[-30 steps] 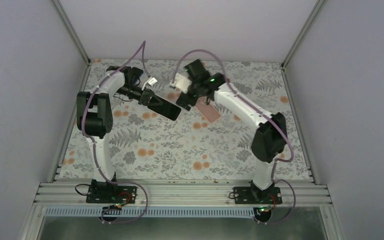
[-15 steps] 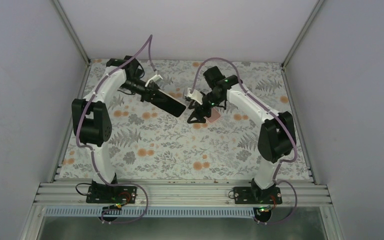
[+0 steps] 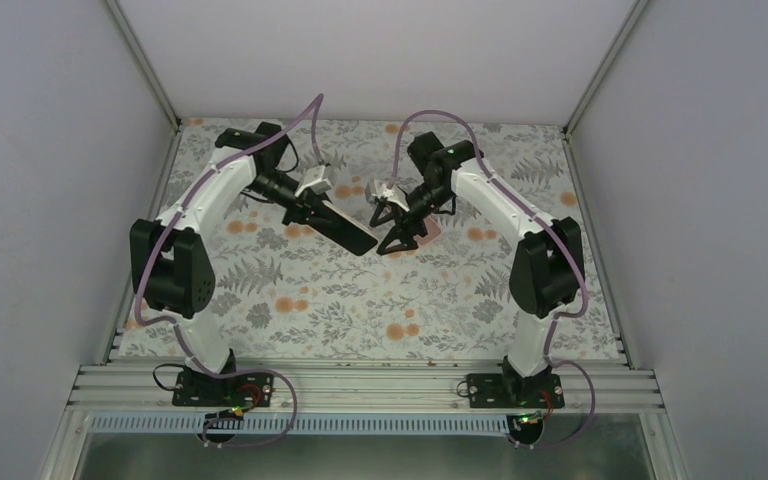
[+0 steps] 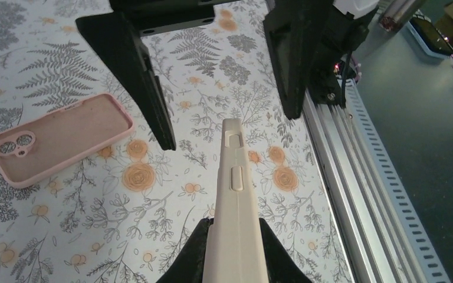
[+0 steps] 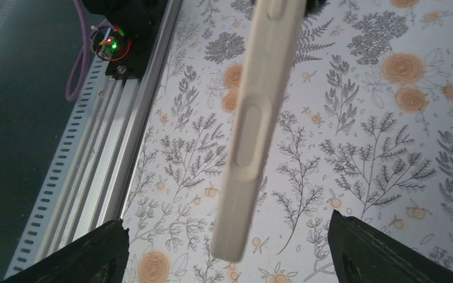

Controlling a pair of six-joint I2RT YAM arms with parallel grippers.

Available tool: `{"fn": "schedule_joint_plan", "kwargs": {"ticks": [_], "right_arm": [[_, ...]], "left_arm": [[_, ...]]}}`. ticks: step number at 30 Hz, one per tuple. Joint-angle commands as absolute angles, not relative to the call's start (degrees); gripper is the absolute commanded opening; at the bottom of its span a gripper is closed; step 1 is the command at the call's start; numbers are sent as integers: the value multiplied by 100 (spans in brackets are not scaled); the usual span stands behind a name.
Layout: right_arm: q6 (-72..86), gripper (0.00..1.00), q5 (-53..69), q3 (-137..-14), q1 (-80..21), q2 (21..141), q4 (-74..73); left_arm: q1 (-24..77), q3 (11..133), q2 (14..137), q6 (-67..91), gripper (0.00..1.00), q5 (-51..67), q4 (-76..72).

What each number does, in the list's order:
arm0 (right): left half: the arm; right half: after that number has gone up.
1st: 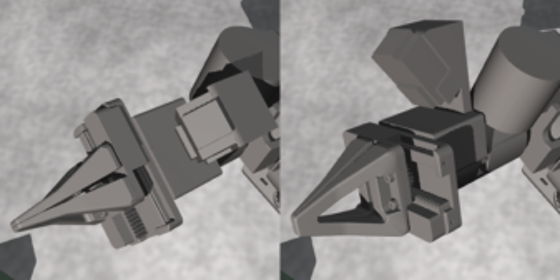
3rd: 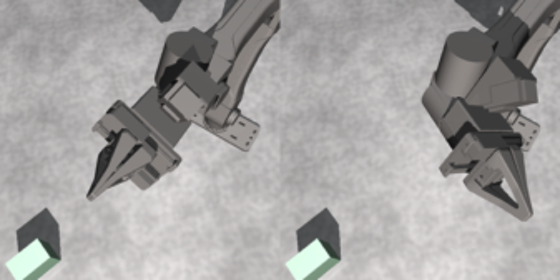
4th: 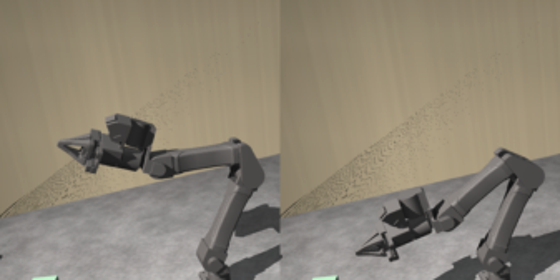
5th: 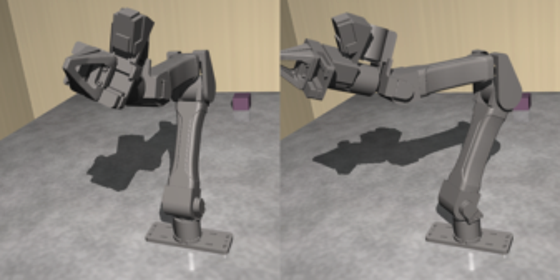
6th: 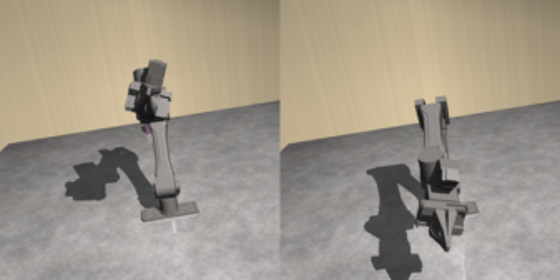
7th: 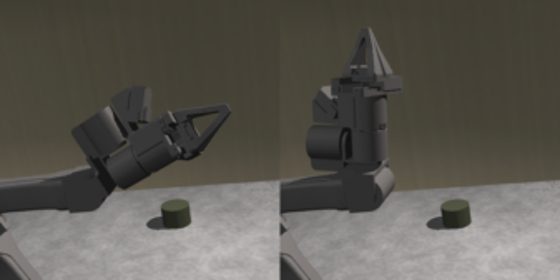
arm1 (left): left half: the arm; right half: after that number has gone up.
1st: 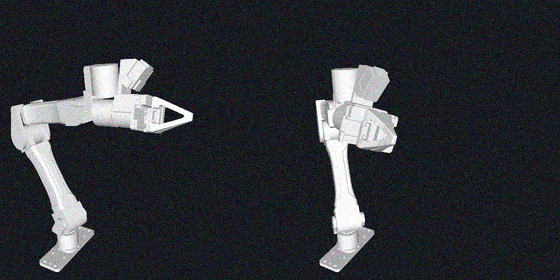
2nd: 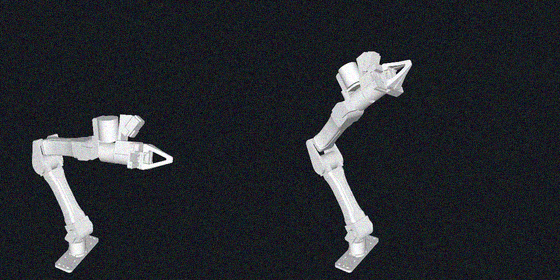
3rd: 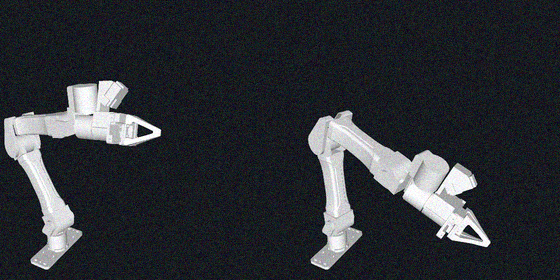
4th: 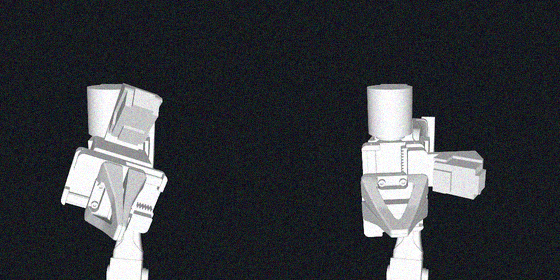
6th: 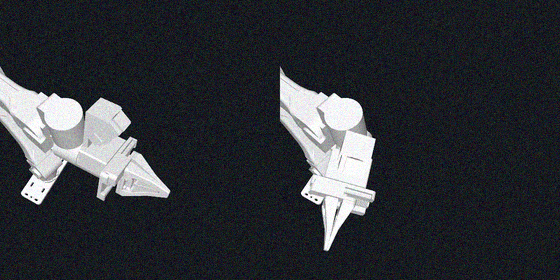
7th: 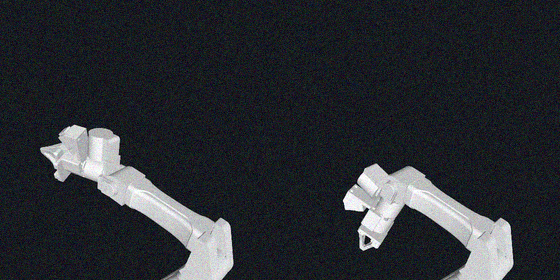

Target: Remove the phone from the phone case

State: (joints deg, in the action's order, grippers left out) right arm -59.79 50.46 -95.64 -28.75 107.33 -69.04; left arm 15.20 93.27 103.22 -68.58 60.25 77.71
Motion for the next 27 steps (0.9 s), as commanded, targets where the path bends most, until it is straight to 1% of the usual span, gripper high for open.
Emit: {"fn": "schedule_joint_plan", "kwargs": {"ticks": [1,6,9,18,23,27], "right_arm": [[-6392,86,5345,-9625,-2760,10841,-7270],[-6173,84,5175,-9484,-2691,10844,-6903],[-6060,83,5201,-9471,-2664,10834,-6730],[-6391,84,5527,-9820,-2660,10918,-7369],[-6428,84,5147,-9361,-2732,10690,-7365],[-6488,85,5198,-9102,-2734,10463,-7371]], "left_arm": [[1508,9205,9818,-7616,6,6588,7771],[1503,9187,9594,-7656,5,6937,7770],[1586,9101,9511,-7673,5,6923,7770],[1656,9098,9605,-7626,3,6678,7770],[1649,9188,9711,-7596,2,6654,7759],[1651,9217,9762,-7524,2,6705,7663]]}}
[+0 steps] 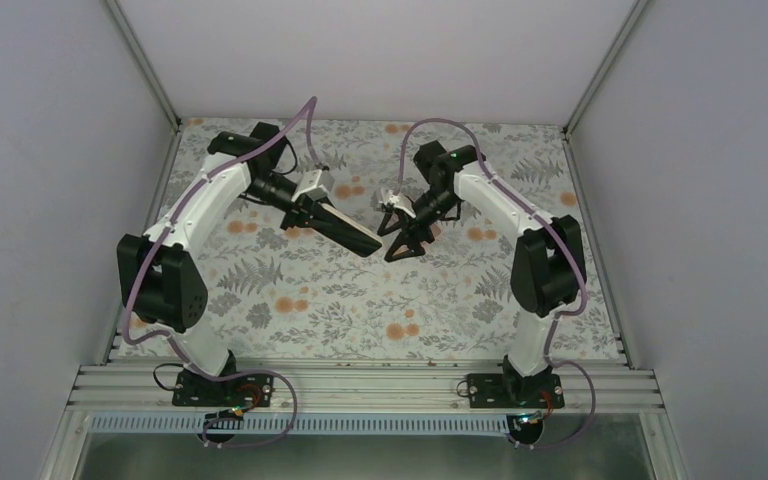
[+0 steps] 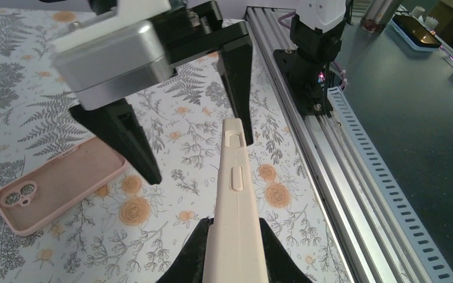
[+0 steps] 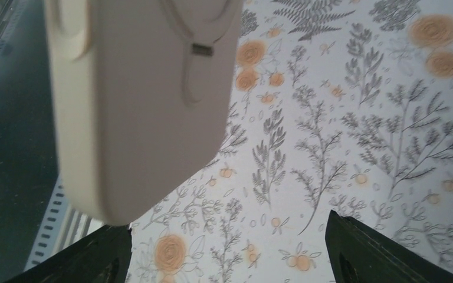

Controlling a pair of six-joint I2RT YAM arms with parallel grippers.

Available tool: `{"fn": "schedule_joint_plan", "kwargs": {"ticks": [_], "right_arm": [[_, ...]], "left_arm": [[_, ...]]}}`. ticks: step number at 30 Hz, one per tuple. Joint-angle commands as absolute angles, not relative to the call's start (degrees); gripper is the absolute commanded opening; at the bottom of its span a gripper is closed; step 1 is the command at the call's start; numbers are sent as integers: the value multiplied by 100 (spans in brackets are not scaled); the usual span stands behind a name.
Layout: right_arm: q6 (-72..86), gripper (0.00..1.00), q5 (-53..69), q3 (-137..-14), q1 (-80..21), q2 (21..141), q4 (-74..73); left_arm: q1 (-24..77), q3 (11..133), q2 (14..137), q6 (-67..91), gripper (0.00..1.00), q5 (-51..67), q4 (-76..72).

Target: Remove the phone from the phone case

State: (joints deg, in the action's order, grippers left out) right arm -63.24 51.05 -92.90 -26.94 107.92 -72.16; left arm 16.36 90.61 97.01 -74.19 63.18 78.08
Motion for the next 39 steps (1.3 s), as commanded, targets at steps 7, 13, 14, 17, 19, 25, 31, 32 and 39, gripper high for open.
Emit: {"fn": "schedule_joint_plan", "kwargs": {"ticks": [7,13,14,17,19,25,31,32,39], "right_arm": [[-6436,84,5383,-9322,-2749,10474,-7365],[-6291,82,5605,-9648,-2802,10725,-7367],[-6289,82,5631,-9659,-2807,10743,-7366],[-6259,82,5724,-9684,-2811,10784,-7360],[-6222,80,5724,-9695,-2812,10796,-7333],[-6153,81,5469,-9616,-2734,10746,-7081],[-6400,80,5451,-10073,-2451,10962,-7363],[-6430,80,5430,-10111,-2405,10976,-7365],[-6537,78,5206,-10201,-2174,11057,-7365]], "left_arm": [[1703,9224,9832,-7587,2,6713,7731],[1743,9088,9727,-7509,2,6750,7620],[1750,9070,9715,-7506,2,6758,7605],[1768,9046,9707,-7490,2,6729,7593],[1781,9065,9711,-7549,2,6763,7642],[1863,9023,9584,-7620,2,6852,7776],[2182,8746,9329,-7620,2,6676,7778],[2220,8719,9321,-7601,2,6645,7779],[2382,8545,9163,-7673,2,6653,7787]]}}
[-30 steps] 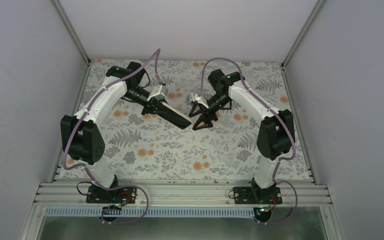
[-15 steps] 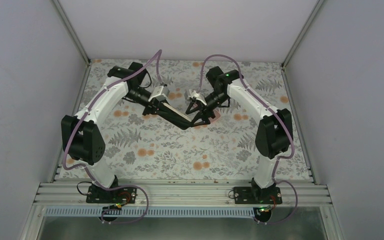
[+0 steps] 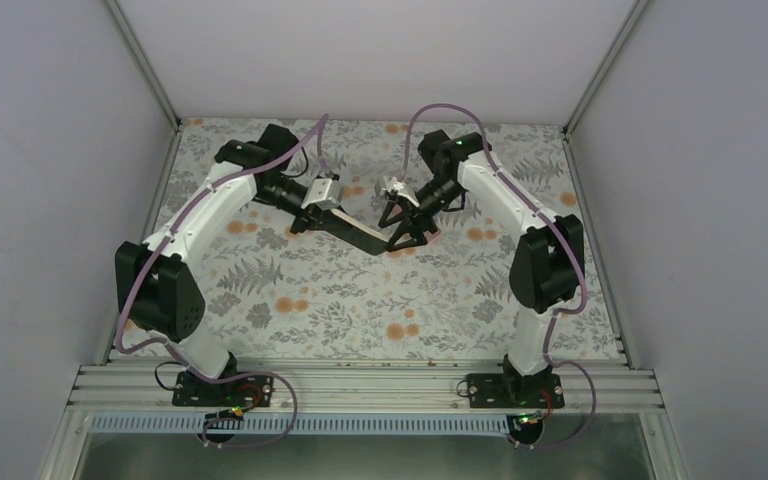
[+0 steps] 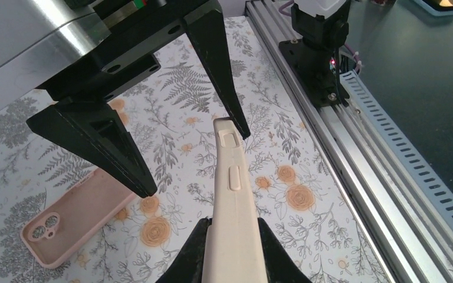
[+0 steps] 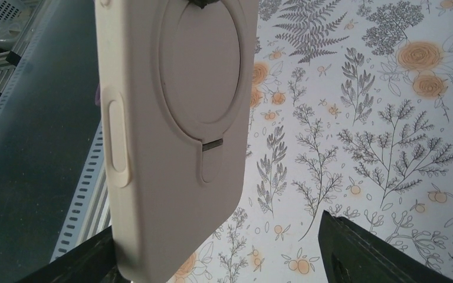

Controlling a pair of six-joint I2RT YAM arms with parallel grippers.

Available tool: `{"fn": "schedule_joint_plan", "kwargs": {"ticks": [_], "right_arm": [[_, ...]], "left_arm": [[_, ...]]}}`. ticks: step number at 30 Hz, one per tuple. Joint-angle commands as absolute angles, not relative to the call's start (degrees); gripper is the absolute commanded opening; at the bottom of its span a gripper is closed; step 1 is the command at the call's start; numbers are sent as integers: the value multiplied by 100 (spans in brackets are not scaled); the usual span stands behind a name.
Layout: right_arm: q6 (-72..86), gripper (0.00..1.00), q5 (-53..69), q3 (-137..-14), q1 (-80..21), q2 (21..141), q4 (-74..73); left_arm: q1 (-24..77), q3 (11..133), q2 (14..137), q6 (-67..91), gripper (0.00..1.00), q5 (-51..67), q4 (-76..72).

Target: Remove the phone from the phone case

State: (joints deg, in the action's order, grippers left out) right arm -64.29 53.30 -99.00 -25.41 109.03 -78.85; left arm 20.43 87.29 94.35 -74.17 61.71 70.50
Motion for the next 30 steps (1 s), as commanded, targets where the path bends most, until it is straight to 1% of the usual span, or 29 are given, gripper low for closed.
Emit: {"fn": "schedule_joint_plan", "kwargs": {"ticks": [1,7,15,18,20,23,27,30], "right_arm": [[-6545,78,5184,-10218,-2145,11064,-7365],[-6602,75,5106,-10358,-1944,11149,-7361],[-6656,72,4628,-10779,-1657,11470,-7365],[-6587,66,4206,-10884,-1609,11617,-7157],[-6327,63,3930,-10740,-1604,11577,-6645],[-6109,64,3781,-10365,-1600,11307,-5976],[-6333,66,3958,-10268,-1602,11019,-6338],[-6530,67,4095,-9638,-1638,10431,-6491]], "left_arm": [[2435,8529,9165,-7666,2,6618,7787],[2644,8567,9181,-7613,2,6595,7787],[2769,8427,9058,-7564,2,6422,7787],[2769,8500,8977,-7525,2,6485,7787],[2766,8563,8930,-7515,2,6584,7787],[2773,8626,8981,-7496,2,6574,7787],[2733,8700,9185,-7468,2,6390,7787],[2671,8783,9321,-7513,2,6333,7787]]}}
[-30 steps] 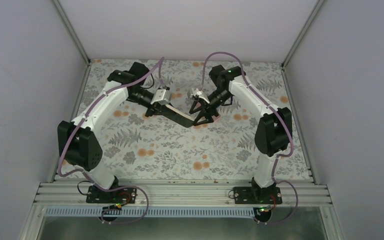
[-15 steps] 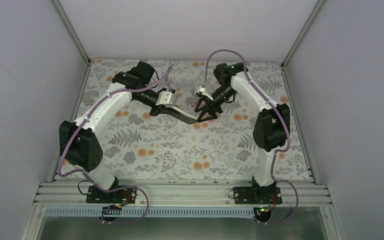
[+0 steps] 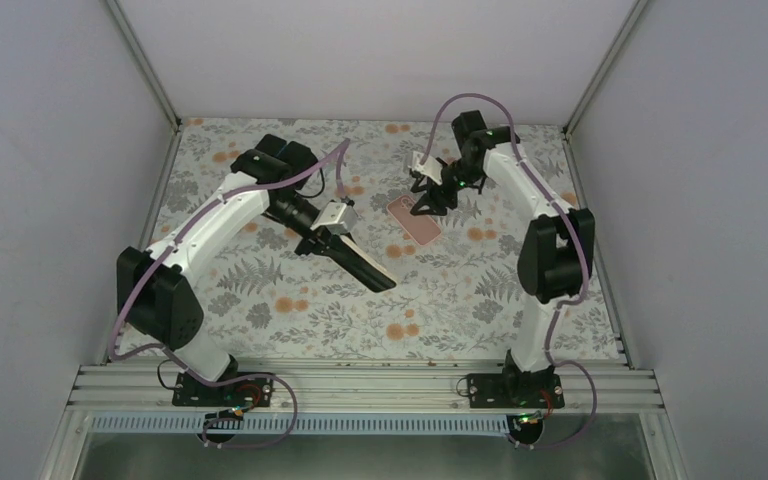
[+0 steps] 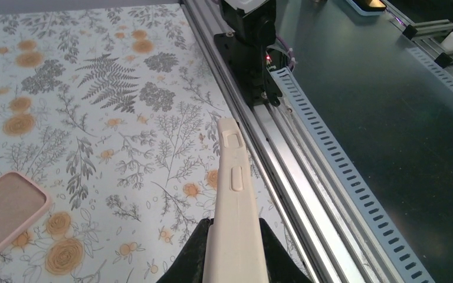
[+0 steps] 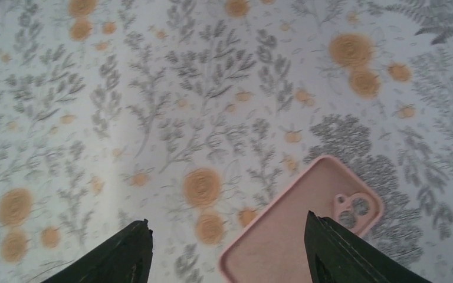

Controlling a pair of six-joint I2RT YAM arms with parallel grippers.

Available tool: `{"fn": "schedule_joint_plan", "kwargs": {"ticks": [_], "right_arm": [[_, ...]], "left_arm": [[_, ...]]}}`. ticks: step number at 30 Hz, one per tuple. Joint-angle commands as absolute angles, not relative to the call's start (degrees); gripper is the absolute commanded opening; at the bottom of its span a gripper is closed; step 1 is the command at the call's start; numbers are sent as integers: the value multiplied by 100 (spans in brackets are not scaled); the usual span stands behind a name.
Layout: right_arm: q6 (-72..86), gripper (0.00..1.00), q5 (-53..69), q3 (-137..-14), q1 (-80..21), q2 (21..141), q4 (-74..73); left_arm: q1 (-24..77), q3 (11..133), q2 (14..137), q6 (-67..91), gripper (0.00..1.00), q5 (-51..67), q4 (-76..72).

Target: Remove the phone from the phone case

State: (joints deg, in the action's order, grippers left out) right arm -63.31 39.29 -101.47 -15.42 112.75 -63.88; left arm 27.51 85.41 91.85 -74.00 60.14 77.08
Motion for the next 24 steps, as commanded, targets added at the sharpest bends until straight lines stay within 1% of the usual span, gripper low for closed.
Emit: {"fn": "schedule_joint_plan", "kwargs": {"ticks": [1,5,7,12,15,24], "right_arm": [[-6567,67,4118,-9406,-1692,10254,-6560],[-6448,70,4127,-8419,-2091,9308,-6488],[-6199,71,4144,-8050,-2320,8945,-6304],[-5576,70,4219,-7421,-2979,8475,-5704],[-5458,68,4295,-7342,-3033,8448,-5519],[-5451,63,4345,-7579,-3036,8519,-5580]], "left_arm": [[2645,8830,9380,-7511,2,6332,7787],[2548,9069,9608,-7497,2,6296,7787],[2517,9164,9659,-7499,2,6293,7787],[2484,9287,9676,-7478,2,6348,7787],[2487,9291,9647,-7456,2,6399,7787],[2483,9185,9524,-7462,2,6420,7783]]}}
